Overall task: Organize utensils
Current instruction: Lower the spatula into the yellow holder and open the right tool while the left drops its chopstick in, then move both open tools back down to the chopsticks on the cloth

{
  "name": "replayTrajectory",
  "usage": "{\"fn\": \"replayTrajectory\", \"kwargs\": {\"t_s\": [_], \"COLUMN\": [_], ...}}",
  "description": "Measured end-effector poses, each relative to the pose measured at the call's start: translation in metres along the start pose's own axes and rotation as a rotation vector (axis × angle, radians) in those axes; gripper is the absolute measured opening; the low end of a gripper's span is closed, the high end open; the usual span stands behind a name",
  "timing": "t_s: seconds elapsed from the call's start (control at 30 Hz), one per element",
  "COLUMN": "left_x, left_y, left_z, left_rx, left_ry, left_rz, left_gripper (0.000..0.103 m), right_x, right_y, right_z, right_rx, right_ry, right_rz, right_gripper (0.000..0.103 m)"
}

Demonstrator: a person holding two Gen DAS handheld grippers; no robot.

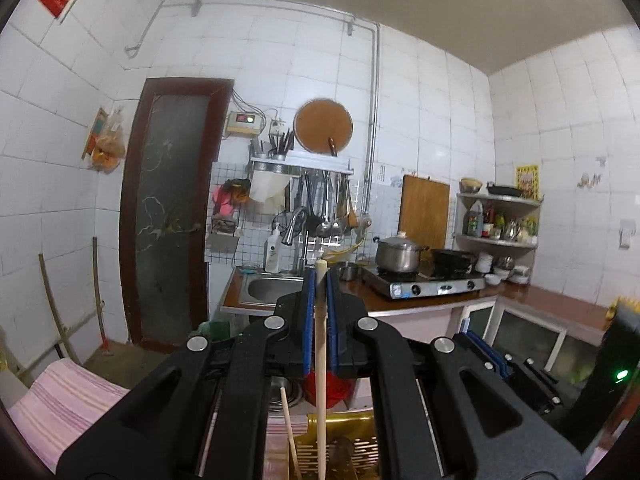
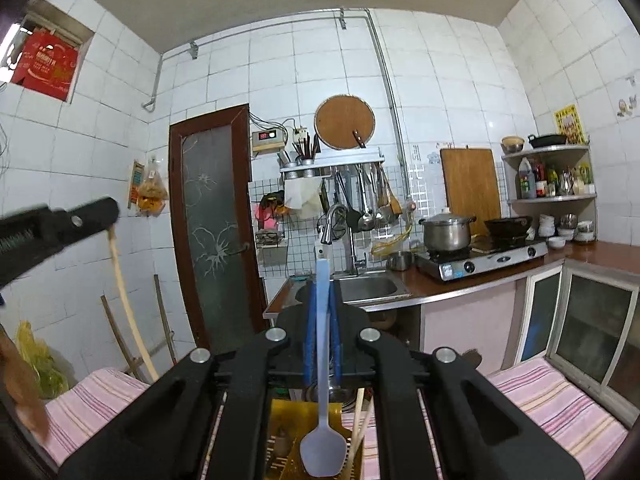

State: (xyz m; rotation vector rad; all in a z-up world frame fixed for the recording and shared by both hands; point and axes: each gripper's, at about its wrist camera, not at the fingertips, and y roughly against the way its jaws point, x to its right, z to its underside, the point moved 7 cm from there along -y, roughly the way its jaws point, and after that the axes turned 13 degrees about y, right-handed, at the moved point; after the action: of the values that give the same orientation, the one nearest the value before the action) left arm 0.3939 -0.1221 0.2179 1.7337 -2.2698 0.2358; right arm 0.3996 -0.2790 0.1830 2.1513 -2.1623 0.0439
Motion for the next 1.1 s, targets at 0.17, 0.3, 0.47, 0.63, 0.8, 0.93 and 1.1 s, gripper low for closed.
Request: {"fn": "replayTrajectory", "kwargs": {"t_s": [0.17,0.3,0.47,0.63,0.8,0.93,1.1], "left_x": [-0.02,-0.034,-0.042,-0.056,-0.075,-0.082,-0.091], "left_y": [-0.049,-0.065,-0.067,-0.063,-0.026,0.018,0.066], "left_z": [0.052,0.073,0.08,0.097,0.095,0.09,0.096], "left_rx": [-0.055,-0.099,-0.139,-0.203,-0.234,-0.231,-0.257], "left_ry": [-0.001,-0.004,-0.017,-0.011,0.019,0.017,-0.013], "left_rz": [-0.045,-0.062,-0.067,-0.096,-0.13,-0.138,-0.172], "left_gripper": [0.005,0.005,0.005,0.007,0.065,0.094,0.098], "right_x": [0.0,0.001,0.002,0.005,0.018,0.03,0.034], "right_y": [-0.024,-0.031,-0.034,-0.031,-0.016,0.015,0.056], "right_z": [0.04,0.069,0.092,0.106,0.104,0.103,0.12], "right_rx": [-0.047,-0.092,-0.138,-0.196,-0.263,-0.302,-0.371], "right_ry": [-0.001,0.001,-0.001,-0.01,-0.034,-0.017,0.018], "right_rz": [0.001,0.002,-0.014,-0.015,-0.004,0.027,0.064], "right_gripper": [0.007,0.007,0.007,0.008,0.052,0.063,0.087]}}
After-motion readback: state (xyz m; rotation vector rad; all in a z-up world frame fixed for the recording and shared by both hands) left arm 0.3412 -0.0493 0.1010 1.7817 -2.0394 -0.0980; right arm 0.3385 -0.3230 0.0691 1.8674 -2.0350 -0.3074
